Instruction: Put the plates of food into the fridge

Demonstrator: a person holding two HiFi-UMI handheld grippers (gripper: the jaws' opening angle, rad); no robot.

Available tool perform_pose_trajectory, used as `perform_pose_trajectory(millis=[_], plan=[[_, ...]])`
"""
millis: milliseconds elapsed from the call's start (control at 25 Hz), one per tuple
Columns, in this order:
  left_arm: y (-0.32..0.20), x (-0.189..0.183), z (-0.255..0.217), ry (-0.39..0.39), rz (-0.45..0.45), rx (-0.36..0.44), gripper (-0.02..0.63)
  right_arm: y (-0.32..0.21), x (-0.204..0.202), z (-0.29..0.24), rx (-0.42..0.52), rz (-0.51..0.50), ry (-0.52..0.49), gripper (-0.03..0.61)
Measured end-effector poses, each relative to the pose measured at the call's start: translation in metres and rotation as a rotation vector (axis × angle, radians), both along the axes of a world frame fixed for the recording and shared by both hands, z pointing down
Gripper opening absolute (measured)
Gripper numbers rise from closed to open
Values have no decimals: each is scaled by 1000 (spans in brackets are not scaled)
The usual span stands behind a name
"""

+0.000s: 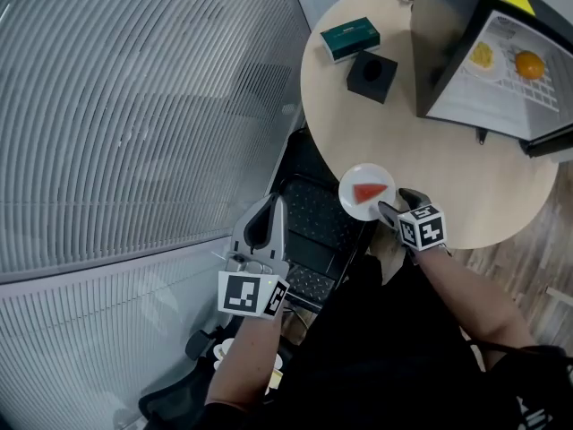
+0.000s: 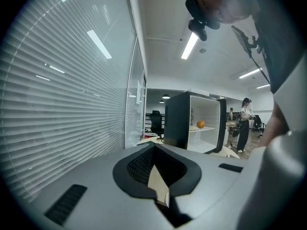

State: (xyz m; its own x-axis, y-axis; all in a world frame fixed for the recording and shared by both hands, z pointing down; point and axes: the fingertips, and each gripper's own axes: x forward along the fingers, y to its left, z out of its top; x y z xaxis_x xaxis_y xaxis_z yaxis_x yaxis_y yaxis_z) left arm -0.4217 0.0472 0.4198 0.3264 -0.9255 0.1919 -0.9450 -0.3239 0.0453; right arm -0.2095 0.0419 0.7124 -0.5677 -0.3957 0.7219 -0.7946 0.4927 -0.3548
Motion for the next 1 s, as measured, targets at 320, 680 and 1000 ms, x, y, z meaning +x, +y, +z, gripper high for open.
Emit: perform_pose_trajectory(millis=[320,680,1000], plan=[[10,-9,1,-8,-17,-3,6,-1,2,12,-35,43,29,248],[13,-11,-5,-19,-12,1,6,-3,-1,15,-30,39,79,143],[9,-11,-7,-23,5,4,6,-15,6,6,-51,167,-38,65]])
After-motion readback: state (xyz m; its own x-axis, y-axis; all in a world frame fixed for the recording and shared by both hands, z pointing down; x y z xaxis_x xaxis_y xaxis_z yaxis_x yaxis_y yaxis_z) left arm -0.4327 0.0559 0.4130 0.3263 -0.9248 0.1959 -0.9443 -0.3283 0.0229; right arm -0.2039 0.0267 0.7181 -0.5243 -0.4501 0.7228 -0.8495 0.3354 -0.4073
